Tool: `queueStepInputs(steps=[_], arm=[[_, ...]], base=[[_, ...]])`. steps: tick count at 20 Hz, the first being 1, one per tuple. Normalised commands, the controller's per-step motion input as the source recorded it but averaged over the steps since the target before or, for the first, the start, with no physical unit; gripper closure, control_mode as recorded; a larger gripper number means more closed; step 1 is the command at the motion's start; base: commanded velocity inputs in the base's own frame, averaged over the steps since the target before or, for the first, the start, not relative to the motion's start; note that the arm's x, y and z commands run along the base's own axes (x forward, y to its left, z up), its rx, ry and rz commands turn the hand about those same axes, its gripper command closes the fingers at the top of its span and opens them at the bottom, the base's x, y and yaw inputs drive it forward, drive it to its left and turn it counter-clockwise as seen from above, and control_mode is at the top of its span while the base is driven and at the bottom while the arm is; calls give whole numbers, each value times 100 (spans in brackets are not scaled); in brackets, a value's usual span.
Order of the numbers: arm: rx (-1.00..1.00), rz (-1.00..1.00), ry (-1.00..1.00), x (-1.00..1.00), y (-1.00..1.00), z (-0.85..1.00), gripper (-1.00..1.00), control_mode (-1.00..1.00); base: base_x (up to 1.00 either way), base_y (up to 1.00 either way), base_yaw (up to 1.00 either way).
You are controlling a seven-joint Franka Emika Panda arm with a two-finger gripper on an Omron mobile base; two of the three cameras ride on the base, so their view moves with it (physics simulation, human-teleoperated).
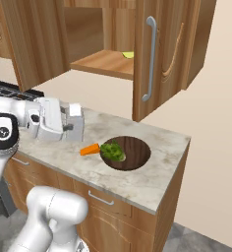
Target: Pick the cheese from the fridge and the cheese grater from the cabinet and place them next to the salad bowl.
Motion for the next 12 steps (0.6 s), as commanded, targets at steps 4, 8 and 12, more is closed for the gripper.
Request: queueStepInputs(steps=[4, 8, 12], arm=[[12, -32, -16, -19, 43, -84, 100, -100], [-6, -18, 1, 0, 25, -71, 100, -100], [-17, -3, 18, 28, 26, -43, 100, -100]], base=[[0, 0, 0], [0, 0, 0], [0, 0, 0]])
